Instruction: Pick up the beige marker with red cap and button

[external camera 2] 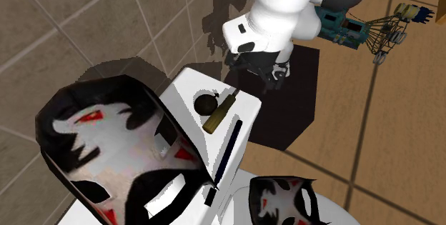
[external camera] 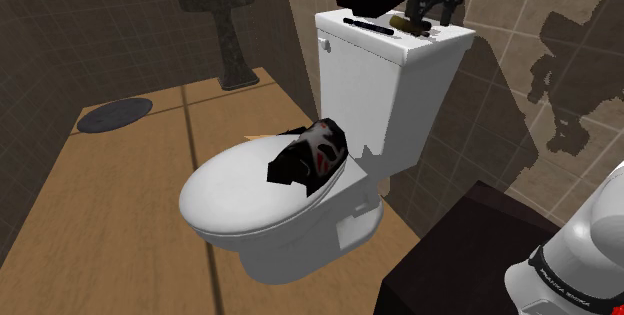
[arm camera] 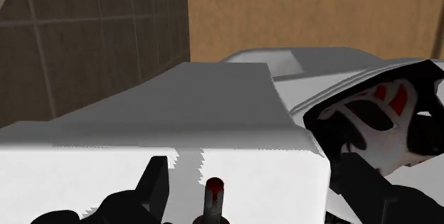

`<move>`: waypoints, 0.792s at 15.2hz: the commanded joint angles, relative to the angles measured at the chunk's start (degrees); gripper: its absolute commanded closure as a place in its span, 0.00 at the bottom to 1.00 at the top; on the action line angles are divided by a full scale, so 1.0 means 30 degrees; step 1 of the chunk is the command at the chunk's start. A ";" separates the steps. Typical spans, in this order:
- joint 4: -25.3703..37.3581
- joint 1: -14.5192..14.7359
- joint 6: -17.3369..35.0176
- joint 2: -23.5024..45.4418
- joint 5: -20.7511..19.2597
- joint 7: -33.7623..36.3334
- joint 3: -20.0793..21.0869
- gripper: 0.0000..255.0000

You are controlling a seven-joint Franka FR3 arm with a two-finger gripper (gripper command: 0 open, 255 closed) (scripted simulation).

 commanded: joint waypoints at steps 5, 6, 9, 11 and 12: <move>0.6111 -0.0431 -0.1223 0.4628 0.0300 -0.0162 -0.0632 0.00; 0.7284 -0.0521 -0.1539 0.5446 0.0391 -0.0205 -0.0739 0.00; 0.8148 -0.0627 -0.1608 0.6201 0.0482 -0.0222 -0.0839 0.00; 0.7366 -0.0620 -0.1035 0.5994 0.0455 -0.0158 -0.0832 0.00; 0.6986 -0.0617 -0.0751 0.5899 0.0441 -0.0127 -0.0829 0.00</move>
